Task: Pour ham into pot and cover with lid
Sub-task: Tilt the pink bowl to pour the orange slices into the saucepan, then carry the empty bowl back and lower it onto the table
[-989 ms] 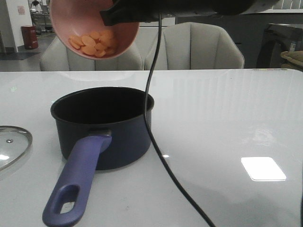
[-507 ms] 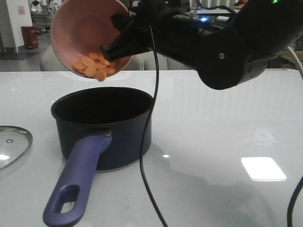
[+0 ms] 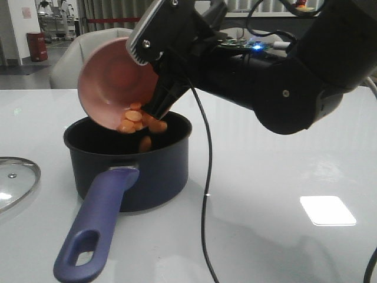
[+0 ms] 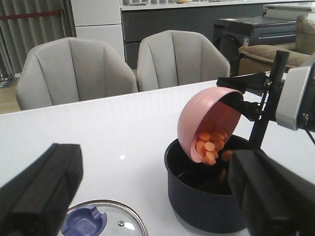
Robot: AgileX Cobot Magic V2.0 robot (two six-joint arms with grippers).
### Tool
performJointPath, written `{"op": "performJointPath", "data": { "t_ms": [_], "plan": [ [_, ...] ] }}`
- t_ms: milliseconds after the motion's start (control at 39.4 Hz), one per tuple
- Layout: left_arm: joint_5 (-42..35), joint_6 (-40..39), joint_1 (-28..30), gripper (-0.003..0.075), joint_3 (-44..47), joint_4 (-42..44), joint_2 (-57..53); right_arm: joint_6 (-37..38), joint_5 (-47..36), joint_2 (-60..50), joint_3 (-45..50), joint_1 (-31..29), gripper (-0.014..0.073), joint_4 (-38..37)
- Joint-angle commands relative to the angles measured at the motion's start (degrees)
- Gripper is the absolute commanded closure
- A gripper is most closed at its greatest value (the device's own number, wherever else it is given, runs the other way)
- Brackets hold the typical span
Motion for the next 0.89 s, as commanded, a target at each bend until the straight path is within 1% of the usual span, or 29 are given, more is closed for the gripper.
{"op": "performJointPath", "data": {
  "t_ms": [0, 76, 228, 304, 380, 406, 482, 532, 583, 634, 685, 710, 761, 862],
  "plan": [
    [-4.6, 0.0, -0.5, 0.0083, -1.5, -0.1, 0.6, -7.1, -11.0, -3.1, -1.1, -0.1, 0.0454, -1.9],
    [-4.6, 0.0, -0.5, 0.0083, -1.5, -0.1, 0.6, -9.9, -11.0, -3.2, -1.1, -0.1, 0.0454, -2.8],
    [-4.6, 0.0, -0.5, 0.0083, -1.5, -0.1, 0.6, -11.3, -11.0, -3.2, -0.8, -0.1, 0.0454, -4.1],
    [-4.6, 0.0, -0.5, 0.0083, -1.5, -0.1, 0.6, -14.4, -11.0, -3.2, -0.4, -0.1, 0.0454, -5.0],
    [-4.6, 0.0, -0.5, 0.0083, -1.5, -0.1, 0.6, -13.4, -11.0, -3.3, 0.1, -0.1, 0.0454, -4.5],
    [-4.6, 0.0, -0.5, 0.0083, -1.5, -0.1, 0.6, -11.9, -11.0, -3.3, 0.1, -0.1, 0.0454, -3.7],
    [-4.6, 0.0, -0.5, 0.0083, -1.5, -0.1, 0.6, -4.0, -11.0, -4.3, 0.1, -0.1, 0.0454, 1.2],
    [-4.6, 0.0, -0.5, 0.0083, -1.5, -0.1, 0.6, 2.3, -10.9, -5.8, 0.1, -0.1, 0.0454, 5.6],
    [-4.6, 0.0, -0.5, 0.0083, -1.5, -0.1, 0.6, 9.0, -9.8, -8.5, 0.1, -0.1, 0.0454, 11.5],
    [-4.6, 0.0, -0.5, 0.0083, -1.5, -0.1, 0.6, 14.4, -6.8, -11.2, 0.1, -0.1, 0.0454, 15.4],
    [-4.6, 0.0, -0.5, 0.0083, -1.5, -0.1, 0.6, 18.4, -1.8, -14.9, -0.1, -0.1, 0.0454, 18.4],
    [-4.6, 0.0, -0.5, 0.0083, -1.5, -0.1, 0.6, 19.2, 2.6, -16.6, -0.3, -0.1, 0.0454, 19.7],
    [-4.6, 0.0, -0.5, 0.0083, -1.5, -0.1, 0.6, 19.4, 8.6, -19.2, -0.9, -0.1, 0.0454, 22.2],
    [-4.6, 0.0, -0.5, 0.0083, -1.5, -0.1, 0.6, 19.3, 28.5, -26.2, -3.5, -1.2, 0.0454, 29.8]
  ]
}}
